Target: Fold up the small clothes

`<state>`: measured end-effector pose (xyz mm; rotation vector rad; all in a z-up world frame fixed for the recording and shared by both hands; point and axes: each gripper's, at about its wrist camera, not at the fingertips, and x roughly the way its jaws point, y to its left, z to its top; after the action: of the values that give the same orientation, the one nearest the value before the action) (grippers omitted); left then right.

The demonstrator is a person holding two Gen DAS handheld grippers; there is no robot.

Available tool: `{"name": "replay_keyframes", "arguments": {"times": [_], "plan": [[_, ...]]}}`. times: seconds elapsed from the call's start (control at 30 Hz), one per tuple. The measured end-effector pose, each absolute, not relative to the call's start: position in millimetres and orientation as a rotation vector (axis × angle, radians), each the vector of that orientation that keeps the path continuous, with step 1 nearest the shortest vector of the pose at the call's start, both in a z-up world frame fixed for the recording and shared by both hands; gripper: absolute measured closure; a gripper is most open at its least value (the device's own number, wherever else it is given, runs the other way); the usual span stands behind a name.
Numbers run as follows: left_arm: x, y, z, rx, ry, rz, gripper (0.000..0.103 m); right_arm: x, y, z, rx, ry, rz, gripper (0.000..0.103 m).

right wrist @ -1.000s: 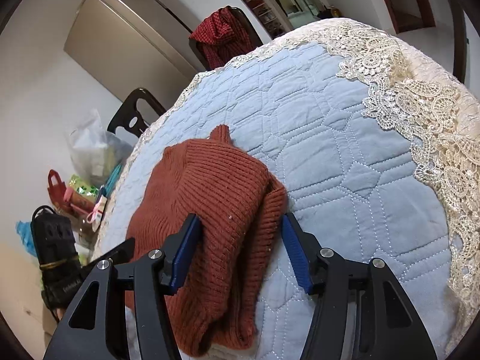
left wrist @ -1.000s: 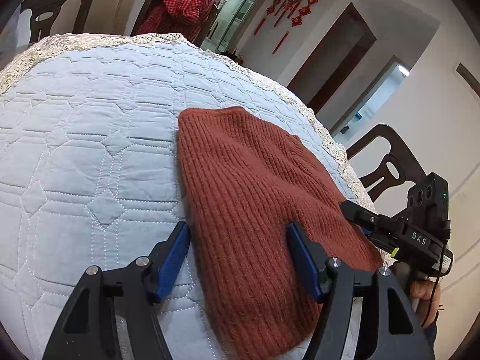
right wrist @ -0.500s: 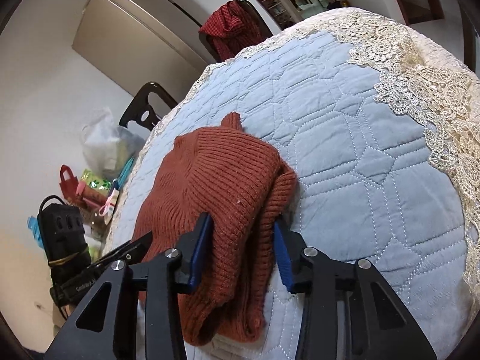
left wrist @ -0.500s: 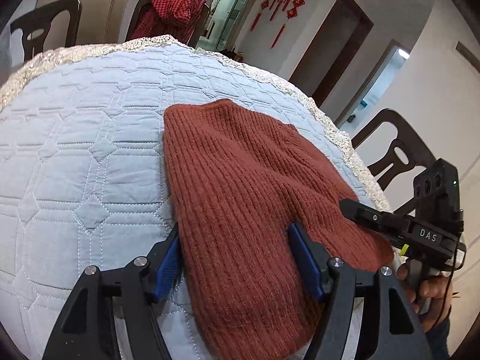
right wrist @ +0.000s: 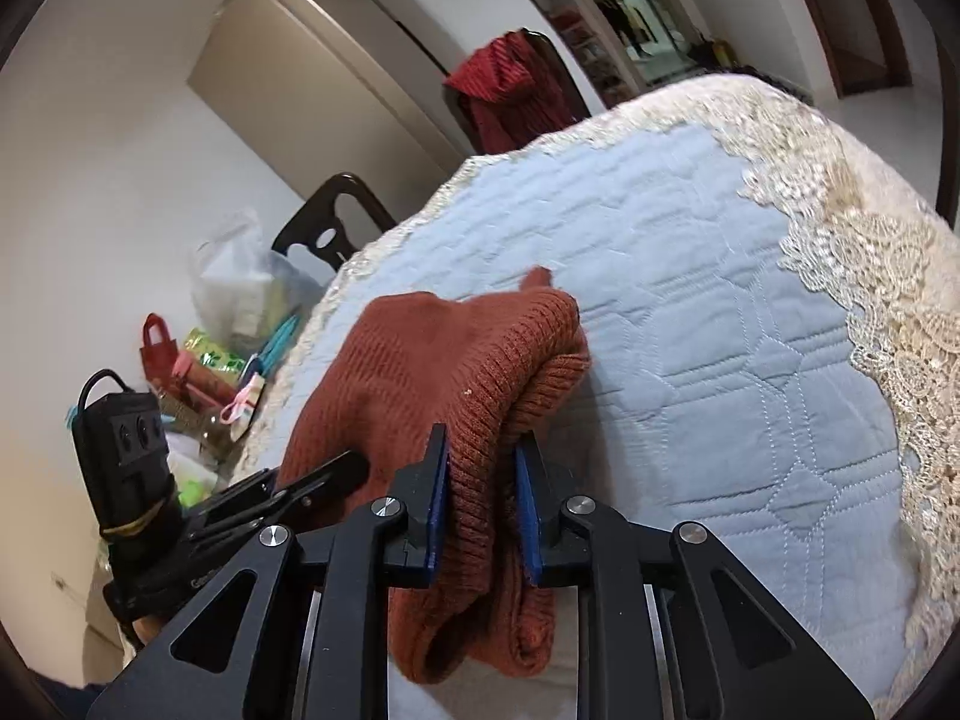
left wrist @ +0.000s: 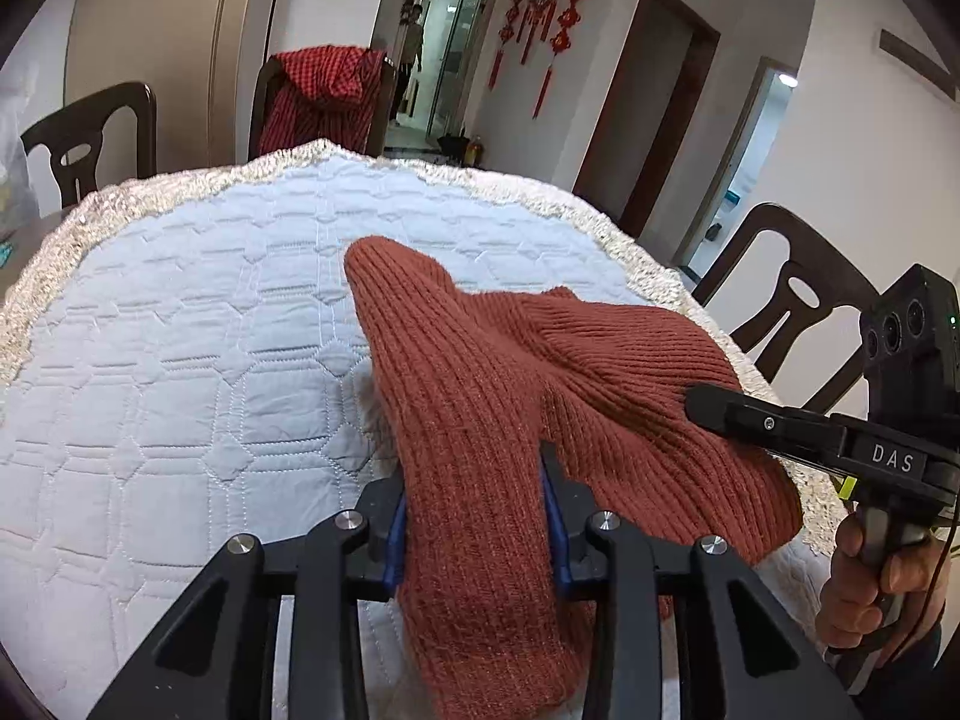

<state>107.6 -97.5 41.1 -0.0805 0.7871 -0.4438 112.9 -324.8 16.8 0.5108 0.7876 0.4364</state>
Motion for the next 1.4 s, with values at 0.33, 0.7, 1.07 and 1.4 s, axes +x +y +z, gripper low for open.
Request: {"name": "replay_keyframes", "arguments": {"times": [0.33, 0.7, 1.07, 1.4], "plan": [[101, -60, 47, -0.090, 0.762, -0.406, 0.065, 113, -287, 27, 0.481, 0.775, 0.497, 0.083], [121, 25, 55, -0.122, 0.751, -0.310, 0.065, 152, -207, 23, 0.473, 0.820, 0.644, 0.083], [166, 88, 46, -0.153, 0.749, -0.310, 0.065, 198, -151, 13, 0.484, 0.832, 0.710, 0.083], [177, 119, 8, -0.260, 0.801, -0.273, 0.051, 225, -150, -27, 0.506, 0.922, 0.677, 0.080]]}}
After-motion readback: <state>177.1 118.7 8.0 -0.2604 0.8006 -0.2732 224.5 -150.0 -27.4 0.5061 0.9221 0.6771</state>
